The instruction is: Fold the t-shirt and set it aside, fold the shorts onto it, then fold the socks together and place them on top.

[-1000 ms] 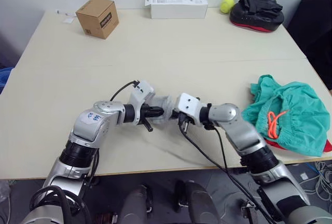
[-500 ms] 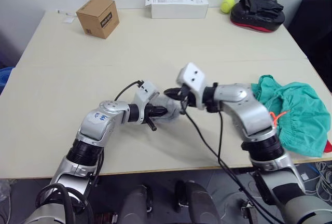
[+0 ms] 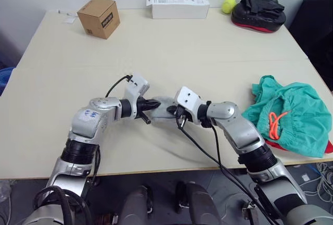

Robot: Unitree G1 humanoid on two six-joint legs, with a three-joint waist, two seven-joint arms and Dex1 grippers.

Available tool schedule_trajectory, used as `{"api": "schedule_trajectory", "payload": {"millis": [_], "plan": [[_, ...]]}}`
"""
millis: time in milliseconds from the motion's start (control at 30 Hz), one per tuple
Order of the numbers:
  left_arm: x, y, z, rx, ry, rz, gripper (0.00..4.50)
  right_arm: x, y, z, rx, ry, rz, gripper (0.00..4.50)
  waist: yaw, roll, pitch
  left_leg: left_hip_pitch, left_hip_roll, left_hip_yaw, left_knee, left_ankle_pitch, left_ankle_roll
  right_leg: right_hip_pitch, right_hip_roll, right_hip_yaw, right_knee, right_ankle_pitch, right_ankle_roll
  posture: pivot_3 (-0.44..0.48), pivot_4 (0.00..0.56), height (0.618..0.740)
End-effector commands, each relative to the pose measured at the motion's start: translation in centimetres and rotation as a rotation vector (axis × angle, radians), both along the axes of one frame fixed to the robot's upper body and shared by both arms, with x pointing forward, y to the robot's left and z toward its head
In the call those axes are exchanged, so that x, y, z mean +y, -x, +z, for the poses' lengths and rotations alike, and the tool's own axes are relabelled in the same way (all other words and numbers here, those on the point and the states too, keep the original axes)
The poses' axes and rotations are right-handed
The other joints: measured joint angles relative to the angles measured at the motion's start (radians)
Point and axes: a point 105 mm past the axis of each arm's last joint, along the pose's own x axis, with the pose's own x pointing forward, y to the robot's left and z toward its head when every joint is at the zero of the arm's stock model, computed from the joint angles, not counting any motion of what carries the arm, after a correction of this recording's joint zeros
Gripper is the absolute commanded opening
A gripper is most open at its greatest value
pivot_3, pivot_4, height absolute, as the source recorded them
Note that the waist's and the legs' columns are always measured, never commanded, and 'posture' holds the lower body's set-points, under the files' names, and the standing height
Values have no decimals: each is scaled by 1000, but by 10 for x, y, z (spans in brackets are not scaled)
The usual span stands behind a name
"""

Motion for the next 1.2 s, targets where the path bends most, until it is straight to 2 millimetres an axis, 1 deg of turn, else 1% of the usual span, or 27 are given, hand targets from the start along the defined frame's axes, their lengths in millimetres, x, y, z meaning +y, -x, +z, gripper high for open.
{"api": "schedule_trajectory", "payload": {"millis": [33,133,333,367,400,467,533,633,733,800,833,967,1000,1100,1133,1200], "plan": [[-1,-5,-18,-3,-84,-14,38,-7,1,-3,1,14,-22,0,3,0,0,0,0,0,0,0,0,1,0,0,0,0,0,0,150,740],[2,-8,-26,1,-101,-12,38,-20,-1,-4,-4,29,-53,0,4,0,0,1,0,0,0,0,0,1,-1,0,0,0,0,0,150,740],[4,-10,-22,-2,-81,-16,38,-56,6,-9,-6,82,-106,0,8,0,-1,2,-1,-1,0,-1,0,3,-1,0,-1,0,0,0,150,740],[3,-10,-20,-8,-73,-22,38,-57,8,-3,-35,64,-93,0,8,0,-1,2,-1,-1,0,-1,0,3,-1,0,-2,0,0,0,150,740],[1,-9,-16,-11,-60,-32,38,-56,13,7,-78,33,-59,0,8,0,-1,2,-1,-1,0,-1,0,3,-1,0,-2,0,0,0,150,740],[-4,-6,-9,-16,-32,-52,38,-50,25,30,-167,-38,16,0,7,0,-1,1,-1,-1,0,-1,0,3,-1,0,-2,0,0,0,150,740],[-7,-3,-2,-20,-11,-68,38,-45,39,44,-232,-65,100,0,3,0,0,1,0,0,-1,-1,1,2,-1,0,-2,0,0,0,150,740],[-7,1,6,-27,2,-75,38,-41,58,51,-335,-8,218,0,4,0,0,1,0,0,-1,0,0,2,0,-1,-2,0,0,0,150,740],[-6,4,11,-27,8,-74,0,-38,69,45,-459,107,322,616,6,0,0,1,0,0,-1,-1,0,2,0,-1,-2,0,0,0,150,740],[-5,5,12,-26,8,-70,0,-37,73,35,-539,193,384,1181,6,0,0,0,0,0,-1,-1,1,2,0,-1,-4,0,0,0,150,740],[-4,6,12,-24,8,-66,0,-35,73,30,-569,219,405,1549,6,0,0,0,0,0,-1,-1,1,2,0,-1,-4,0,1,0,150,740],[-3,8,11,-18,3,-57,0,-25,65,16,-693,303,444,2822,2,-1,1,0,0,0,-1,-1,0,2,0,0,-4,0,1,0,150,740],[-4,8,11,-17,3,-57,0,-23,64,12,-717,323,459,3247,2,-1,1,0,0,0,-1,0,0,1,1,0,-3,0,1,0,150,740],[-5,10,10,-15,0,-56,0,-17,57,0,-759,355,468,4244,2,-1,1,1,1,0,-1,1,-2,1,1,0,-2,0,1,0,150,740],[-5,9,10,-14,-1,-55,0,-16,54,-4,-769,371,469,4473,3,-1,1,1,1,0,0,1,-2,1,1,0,-2,0,1,0,150,740],[-5,9,10,-14,-2,-53,0,-14,45,-10,-795,400,455,4473,1,-1,1,1,1,0,0,1,-2,1,1,0,-2,0,0,0,150,740]]}}
